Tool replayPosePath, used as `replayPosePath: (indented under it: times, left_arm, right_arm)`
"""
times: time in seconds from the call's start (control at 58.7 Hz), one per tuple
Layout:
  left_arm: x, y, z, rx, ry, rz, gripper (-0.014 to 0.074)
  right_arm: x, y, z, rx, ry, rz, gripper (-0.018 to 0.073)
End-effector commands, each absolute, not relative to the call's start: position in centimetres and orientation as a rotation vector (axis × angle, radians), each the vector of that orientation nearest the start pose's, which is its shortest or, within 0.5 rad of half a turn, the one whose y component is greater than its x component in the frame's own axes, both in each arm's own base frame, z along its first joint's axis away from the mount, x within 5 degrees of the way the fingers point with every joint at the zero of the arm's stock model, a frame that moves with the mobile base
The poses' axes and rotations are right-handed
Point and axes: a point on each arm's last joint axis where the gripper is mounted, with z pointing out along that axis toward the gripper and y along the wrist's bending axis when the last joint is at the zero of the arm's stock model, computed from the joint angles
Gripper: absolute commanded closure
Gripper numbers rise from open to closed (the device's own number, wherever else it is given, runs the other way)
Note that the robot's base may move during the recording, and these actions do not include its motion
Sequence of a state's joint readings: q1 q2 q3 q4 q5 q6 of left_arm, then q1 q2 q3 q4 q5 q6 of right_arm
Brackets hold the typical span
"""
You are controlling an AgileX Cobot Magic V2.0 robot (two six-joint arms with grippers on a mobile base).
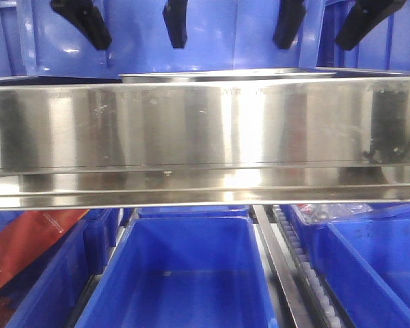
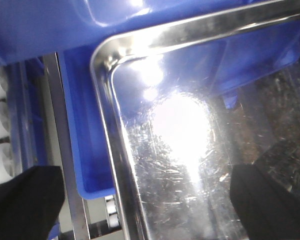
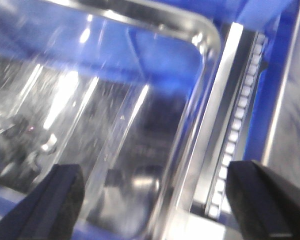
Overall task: Stack silver trays without gaps
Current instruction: 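Lower both grippers onto the tray's side rims and close them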
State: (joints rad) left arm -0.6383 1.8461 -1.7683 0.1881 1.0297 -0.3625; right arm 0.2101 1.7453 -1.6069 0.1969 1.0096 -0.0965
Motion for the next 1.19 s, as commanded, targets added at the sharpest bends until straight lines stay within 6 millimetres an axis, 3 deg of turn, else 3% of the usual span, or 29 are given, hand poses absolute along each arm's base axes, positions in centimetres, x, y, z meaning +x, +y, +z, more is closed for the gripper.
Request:
replayPosePath:
  times: [0.0, 0.409, 0.886, 1.176]
  left_arm:
    - [34.3, -23.4, 32.9, 0.396, 2.547, -0.136, 0.0027]
    - [34.6, -23.7, 31.9, 0.391, 2.575, -0.130, 0.0027]
    - [35.4, -24.4, 29.5, 0.380, 2.630, -0.120, 0.0027]
    - [35.4, -24.5, 29.3, 0.379, 2.635, -0.126, 0.0027]
  right_arm:
    - [37.8, 9.4, 32.5, -0.330, 2.572, 0.267, 0.0111]
    - [39.1, 9.7, 29.7, -0.333, 2.647, 0.264, 0.0191]
    - [39.2, 9.7, 29.6, -0.312, 2.640, 0.262, 0.0191]
    - [39.3, 9.6, 29.6, -0.321, 2.634, 0.236, 0.0191]
